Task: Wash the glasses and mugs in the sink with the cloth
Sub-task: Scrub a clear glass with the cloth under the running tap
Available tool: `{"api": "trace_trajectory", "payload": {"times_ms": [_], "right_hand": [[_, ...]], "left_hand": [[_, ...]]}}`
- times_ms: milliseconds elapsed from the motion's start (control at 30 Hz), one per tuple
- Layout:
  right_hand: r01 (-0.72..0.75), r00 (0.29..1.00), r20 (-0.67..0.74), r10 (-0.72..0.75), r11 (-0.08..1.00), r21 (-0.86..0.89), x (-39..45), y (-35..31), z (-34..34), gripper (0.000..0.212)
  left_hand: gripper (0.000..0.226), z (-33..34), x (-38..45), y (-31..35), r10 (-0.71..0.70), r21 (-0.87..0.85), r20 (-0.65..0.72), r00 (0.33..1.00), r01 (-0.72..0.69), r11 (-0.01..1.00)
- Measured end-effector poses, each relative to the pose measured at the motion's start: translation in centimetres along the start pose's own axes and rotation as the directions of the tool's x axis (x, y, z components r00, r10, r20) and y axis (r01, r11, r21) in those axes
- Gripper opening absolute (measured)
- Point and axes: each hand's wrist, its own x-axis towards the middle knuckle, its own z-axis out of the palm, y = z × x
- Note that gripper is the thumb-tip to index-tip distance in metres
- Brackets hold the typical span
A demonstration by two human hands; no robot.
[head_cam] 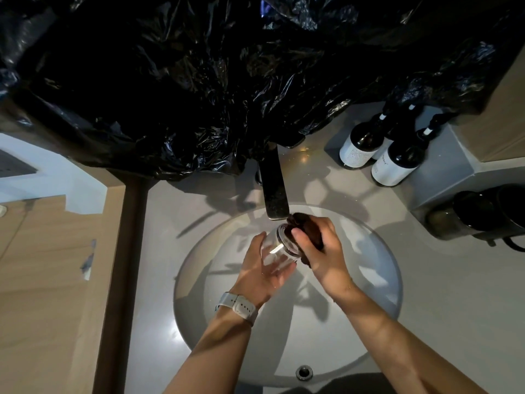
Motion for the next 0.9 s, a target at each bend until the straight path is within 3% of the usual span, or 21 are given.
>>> {"api": "trace_trajectory", "payload": {"times_ms": [67, 167, 233, 367, 400, 467, 567, 633, 767, 900], "right_hand": [[-0.019, 1.0, -0.004, 0.019, 1.0, -0.022, -0.3, 0.5, -0.1, 0.02], [0.113, 0.993, 0.052, -0.108, 0.988, -0.109, -1.6, -0.2, 0.4, 0.014], [0.122, 0.992, 0.059, -0.114, 0.979, -0.164, -0.2, -0.3, 0.8, 0.014], [-0.05, 0.997, 0.056, 0.059, 0.987, -0.155, 3.1, 0.9, 0.5, 0.034], [-0.06, 0.995, 0.068, 0.073, 0.981, -0.182, 2.7, 0.8, 0.4, 0.029], [0.016, 0.996, 0.094, 0.004, 0.977, -0.212, 1.1, 0.4, 0.8, 0.017], [0.135, 0.988, 0.103, -0.115, 0.969, -0.207, 0.9, -0.8, 1.8, 0.015], [0.114, 0.992, 0.072, -0.102, 0.976, -0.188, 2.7, -0.7, 2.0, 0.014], [-0.109, 0.994, -0.003, 0.11, 0.985, -0.136, 2.3, 1.9, 1.1, 0.021], [-0.002, 1.0, 0.018, 0.006, 0.983, -0.182, -0.4, 2.2, 1.7, 0.015]], "left_hand": [[0.039, 0.2, 0.3, 0.2, -0.019, -0.033, -0.039, 0.999, 0.018, 0.999], [0.033, 0.7, 0.5, 0.6, -0.004, -0.07, -0.046, 0.999, 0.0, 0.998], [0.035, 0.7, 0.9, 0.7, 0.026, -0.075, -0.062, 0.998, -0.03, 0.997], [0.043, 0.1, 0.7, 1.5, 0.133, 0.068, -0.064, 0.989, -0.128, 0.989], [0.044, -0.1, 0.5, 1.8, 0.141, 0.082, -0.053, 0.989, -0.137, 0.987], [0.039, -0.4, 0.6, 2.0, 0.146, 0.097, -0.078, 0.986, -0.138, 0.986], [0.033, -0.1, 0.3, 1.2, 0.142, 0.199, -0.087, 0.986, -0.123, 0.972], [0.027, 0.2, -0.1, 0.4, 0.149, 0.233, -0.068, 0.987, -0.13, 0.964], [0.034, -0.1, -0.1, 0.0, 0.099, 0.124, -0.086, 0.991, -0.087, 0.988], [0.033, 0.0, 0.5, 0.4, 0.111, 0.061, -0.153, 0.982, -0.103, 0.993]]}}
